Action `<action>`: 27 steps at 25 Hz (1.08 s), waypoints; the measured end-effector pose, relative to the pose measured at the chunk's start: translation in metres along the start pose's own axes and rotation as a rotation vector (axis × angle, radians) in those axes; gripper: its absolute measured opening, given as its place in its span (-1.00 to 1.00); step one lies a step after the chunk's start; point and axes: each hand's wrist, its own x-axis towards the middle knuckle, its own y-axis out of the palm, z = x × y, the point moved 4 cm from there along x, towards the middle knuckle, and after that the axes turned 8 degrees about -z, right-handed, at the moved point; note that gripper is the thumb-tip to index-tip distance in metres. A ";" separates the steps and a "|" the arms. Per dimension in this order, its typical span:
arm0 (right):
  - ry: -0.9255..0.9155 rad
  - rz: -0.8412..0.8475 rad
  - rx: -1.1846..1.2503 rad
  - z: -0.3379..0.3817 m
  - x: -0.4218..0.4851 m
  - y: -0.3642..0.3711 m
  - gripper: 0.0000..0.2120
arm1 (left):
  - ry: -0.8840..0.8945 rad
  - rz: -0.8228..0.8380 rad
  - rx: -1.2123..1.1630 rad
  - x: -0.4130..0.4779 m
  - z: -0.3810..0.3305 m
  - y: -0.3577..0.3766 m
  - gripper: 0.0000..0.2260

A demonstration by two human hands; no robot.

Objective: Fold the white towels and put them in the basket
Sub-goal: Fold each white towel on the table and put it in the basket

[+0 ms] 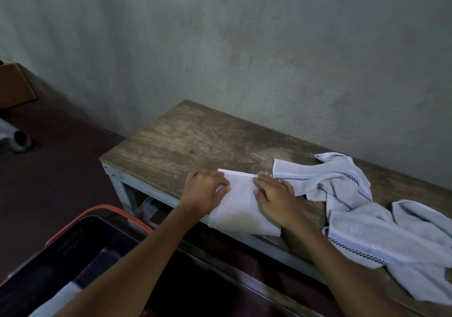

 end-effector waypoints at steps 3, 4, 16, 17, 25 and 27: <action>-0.004 -0.038 -0.023 0.005 -0.007 0.011 -0.44 | -0.053 -0.036 -0.027 0.001 0.000 -0.001 -0.91; 0.005 -0.062 -0.014 0.005 -0.007 0.013 -0.40 | -0.046 -0.028 -0.035 0.002 -0.001 0.000 -0.92; 0.004 -0.100 -0.071 0.005 -0.006 0.013 -0.36 | -0.292 0.062 -0.464 0.002 0.012 -0.002 -0.88; 0.005 -0.095 -0.079 0.005 -0.006 0.014 -0.38 | -0.293 0.064 -0.459 0.002 0.017 -0.001 -0.87; -0.021 -0.089 -0.147 0.009 0.004 0.012 -0.37 | 0.143 0.023 -0.063 0.000 -0.037 -0.001 -0.50; -0.008 0.000 -0.151 0.010 -0.002 0.020 -0.42 | 0.147 0.060 0.106 -0.013 -0.035 0.018 -0.44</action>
